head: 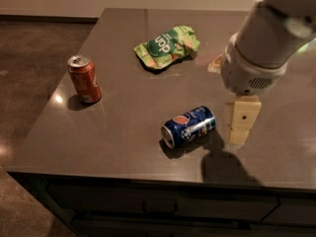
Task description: Place pepsi can upright
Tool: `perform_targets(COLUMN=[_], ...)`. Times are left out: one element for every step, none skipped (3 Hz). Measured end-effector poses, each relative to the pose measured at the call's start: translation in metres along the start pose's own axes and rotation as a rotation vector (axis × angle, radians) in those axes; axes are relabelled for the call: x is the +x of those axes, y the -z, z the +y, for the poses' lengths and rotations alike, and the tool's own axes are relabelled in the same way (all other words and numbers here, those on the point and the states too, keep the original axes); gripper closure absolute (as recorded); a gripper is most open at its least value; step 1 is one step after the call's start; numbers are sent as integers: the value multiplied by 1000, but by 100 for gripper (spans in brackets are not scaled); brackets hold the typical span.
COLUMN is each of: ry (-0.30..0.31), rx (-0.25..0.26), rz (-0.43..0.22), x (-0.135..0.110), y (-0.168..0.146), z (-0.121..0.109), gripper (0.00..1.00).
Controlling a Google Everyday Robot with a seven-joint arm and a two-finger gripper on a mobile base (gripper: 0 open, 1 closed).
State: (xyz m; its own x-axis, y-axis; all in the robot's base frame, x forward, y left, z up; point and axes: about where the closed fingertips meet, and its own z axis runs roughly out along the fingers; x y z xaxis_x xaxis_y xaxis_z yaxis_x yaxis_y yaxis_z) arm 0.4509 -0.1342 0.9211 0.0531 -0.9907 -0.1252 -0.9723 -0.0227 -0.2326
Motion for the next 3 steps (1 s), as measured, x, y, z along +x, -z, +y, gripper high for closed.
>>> perform_targets(ry=[115, 219, 289], rx=[-56, -115, -153], rz=[-6, -12, -20], x=[-21, -37, -44], y=[-32, -53, -62], z=[9, 17, 21], gripper=[0, 0, 0])
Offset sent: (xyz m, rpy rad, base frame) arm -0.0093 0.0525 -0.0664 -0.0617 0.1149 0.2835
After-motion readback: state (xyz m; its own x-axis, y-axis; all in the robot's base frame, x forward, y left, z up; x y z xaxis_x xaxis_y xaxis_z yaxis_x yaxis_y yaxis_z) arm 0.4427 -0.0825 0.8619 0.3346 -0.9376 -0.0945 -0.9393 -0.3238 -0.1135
